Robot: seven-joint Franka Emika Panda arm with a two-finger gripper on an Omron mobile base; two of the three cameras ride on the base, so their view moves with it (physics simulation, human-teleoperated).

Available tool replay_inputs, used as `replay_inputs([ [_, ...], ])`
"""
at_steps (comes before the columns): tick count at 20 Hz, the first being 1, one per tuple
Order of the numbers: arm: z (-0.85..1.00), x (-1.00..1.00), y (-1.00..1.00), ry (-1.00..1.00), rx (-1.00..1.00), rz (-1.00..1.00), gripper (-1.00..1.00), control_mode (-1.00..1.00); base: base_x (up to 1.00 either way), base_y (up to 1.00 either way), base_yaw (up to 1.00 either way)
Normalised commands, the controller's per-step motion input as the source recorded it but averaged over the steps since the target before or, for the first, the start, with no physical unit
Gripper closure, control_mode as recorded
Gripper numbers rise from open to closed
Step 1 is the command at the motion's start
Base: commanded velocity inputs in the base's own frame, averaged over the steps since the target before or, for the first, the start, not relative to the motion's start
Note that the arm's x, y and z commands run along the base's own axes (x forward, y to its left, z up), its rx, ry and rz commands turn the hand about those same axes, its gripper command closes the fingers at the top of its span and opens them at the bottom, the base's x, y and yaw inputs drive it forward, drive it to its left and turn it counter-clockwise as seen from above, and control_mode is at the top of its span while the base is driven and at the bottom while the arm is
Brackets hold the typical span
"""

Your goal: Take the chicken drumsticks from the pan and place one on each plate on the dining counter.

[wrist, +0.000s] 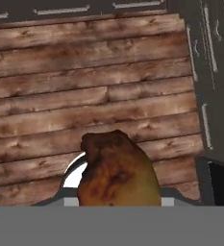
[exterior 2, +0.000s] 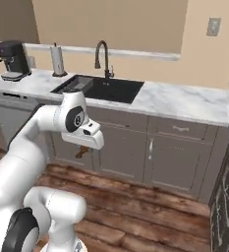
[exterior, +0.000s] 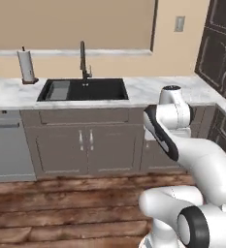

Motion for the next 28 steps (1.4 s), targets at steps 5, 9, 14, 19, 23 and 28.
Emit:
replay_inputs([
  [5, 0.00, 0.00, 0.00, 0.00, 0.00, 0.00, 1.00, 1.00, -0.02, 0.00, 1.00],
  [9, 0.00, 0.00, 0.00, 0.00, 0.00, 0.00, 1.00, 1.00, 0.09, 0.17, 0.96],
  [14, 0.00, 0.00, 0.00, 0.00, 0.00, 0.00, 1.00, 1.00, 0.67, 0.68, 0.27],
  [19, 0.00, 0.00, 0.00, 0.00, 0.00, 0.00, 1.00, 1.00, 0.96, 0.81, 0.00],
  [23, 0.00, 0.00, 0.00, 0.00, 0.00, 0.00, 1.00, 1.00, 1.00, 0.68, -0.04],
  [28, 0.00, 0.00, 0.00, 0.00, 0.00, 0.00, 1.00, 1.00, 1.00, 0.66, -0.05],
])
